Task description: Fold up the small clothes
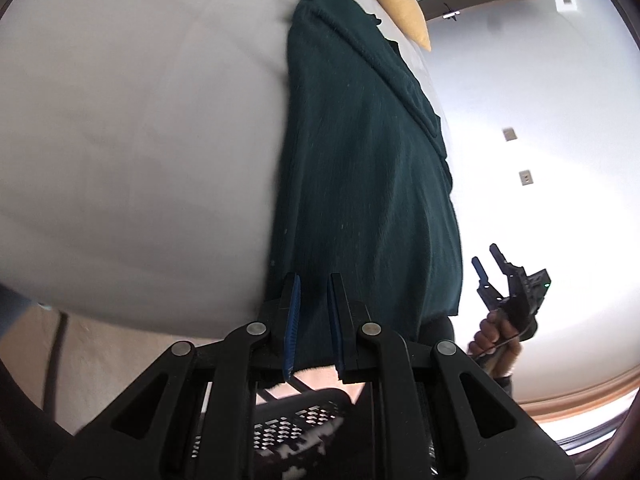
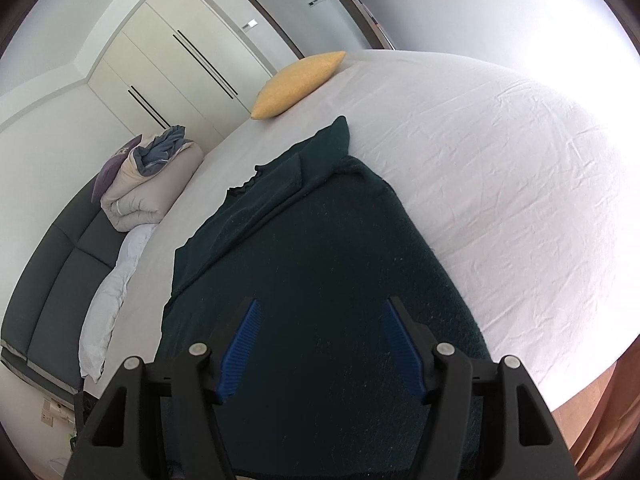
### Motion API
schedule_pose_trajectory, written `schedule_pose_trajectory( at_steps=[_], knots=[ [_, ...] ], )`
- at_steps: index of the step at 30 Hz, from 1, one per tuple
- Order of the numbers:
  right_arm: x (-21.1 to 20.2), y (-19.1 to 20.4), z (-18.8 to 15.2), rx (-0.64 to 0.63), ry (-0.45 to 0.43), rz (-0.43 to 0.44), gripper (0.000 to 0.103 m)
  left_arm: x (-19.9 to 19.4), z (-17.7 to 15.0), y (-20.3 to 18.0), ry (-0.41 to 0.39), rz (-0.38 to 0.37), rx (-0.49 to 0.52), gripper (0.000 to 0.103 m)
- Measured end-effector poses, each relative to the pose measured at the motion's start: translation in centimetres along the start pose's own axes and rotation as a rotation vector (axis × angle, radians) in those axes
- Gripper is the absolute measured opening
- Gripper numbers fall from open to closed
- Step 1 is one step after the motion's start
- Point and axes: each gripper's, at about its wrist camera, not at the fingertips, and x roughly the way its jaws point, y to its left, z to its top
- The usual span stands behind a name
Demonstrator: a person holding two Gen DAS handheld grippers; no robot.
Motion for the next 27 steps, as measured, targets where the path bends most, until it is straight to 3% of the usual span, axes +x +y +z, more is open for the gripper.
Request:
schedule_pose_trajectory(
  at_steps=[11,16,18,19,20,23,27],
  knots=[
    [0.1,0.4,-0.4,0.002,0.0,0.012,0.066,2.3,0.8,2.7,0.014,-0.2,-0.17,0.014],
    [0.0,0.4,-0.5,0.0,-0.001,0.012,0.066,1.6,0.2,3.4,0.007,-0.208,-0.182,0.014],
    [0.1,0.4,-0.6,0.003,0.002,0.009,0.066,0.7,-0.2,3.6,-0.001,-0.198,-0.18,0.033],
    [0.0,0.4,-0.6,0.003,0.002,0.011,0.066,0.4,-0.5,3.7,-0.01,-0.19,-0.184,0.079],
    [0.1,0.5,-0.7,0.004,0.005,0.012,0.066,0.4,-0.7,3.6,-0.015,-0.187,-0.191,0.103],
    [0.2,0.6,-0.7,0.0,0.01,0.01,0.066,1.5,-0.5,4.1,-0.001,-0.196,-0.203,0.103],
    [-0.2,1.0,-0.6,-0.016,0.002,0.011,0.066,4.0,-0.3,2.5,0.028,-0.165,-0.129,0.096]
  ],
)
